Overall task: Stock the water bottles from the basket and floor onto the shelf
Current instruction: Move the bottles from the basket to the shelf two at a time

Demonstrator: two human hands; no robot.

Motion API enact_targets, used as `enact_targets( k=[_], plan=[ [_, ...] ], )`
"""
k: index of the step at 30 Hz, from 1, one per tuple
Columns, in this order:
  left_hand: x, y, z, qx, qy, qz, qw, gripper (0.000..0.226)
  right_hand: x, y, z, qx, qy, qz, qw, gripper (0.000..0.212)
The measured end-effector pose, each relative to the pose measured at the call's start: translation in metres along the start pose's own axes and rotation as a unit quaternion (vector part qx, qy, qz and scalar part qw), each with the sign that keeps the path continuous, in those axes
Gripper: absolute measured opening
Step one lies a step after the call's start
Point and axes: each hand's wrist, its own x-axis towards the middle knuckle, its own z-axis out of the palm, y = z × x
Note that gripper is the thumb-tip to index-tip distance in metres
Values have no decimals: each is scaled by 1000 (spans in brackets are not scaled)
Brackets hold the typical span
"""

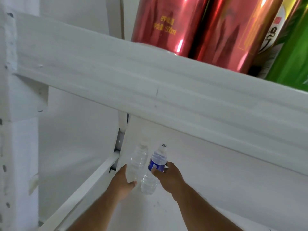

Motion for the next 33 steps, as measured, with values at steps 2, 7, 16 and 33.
enact_targets(
  k=[2,7,16,33],
  plan=[
    [-18,7,-5,15,7,-9,1000,82,-12,-2,-1,-33,-9,25,999,77],
    [-94,31,-26,87,-33,0,996,78,-63,-10,-2,-126,-54,45,990,71],
    [-205,68,-82,312,-143,60,937,75,-197,-28,1,-268,-105,2,958,66],
    [-359,92,-63,412,-161,52,895,72,-373,23,-31,-331,-110,-54,936,74]
  ],
)
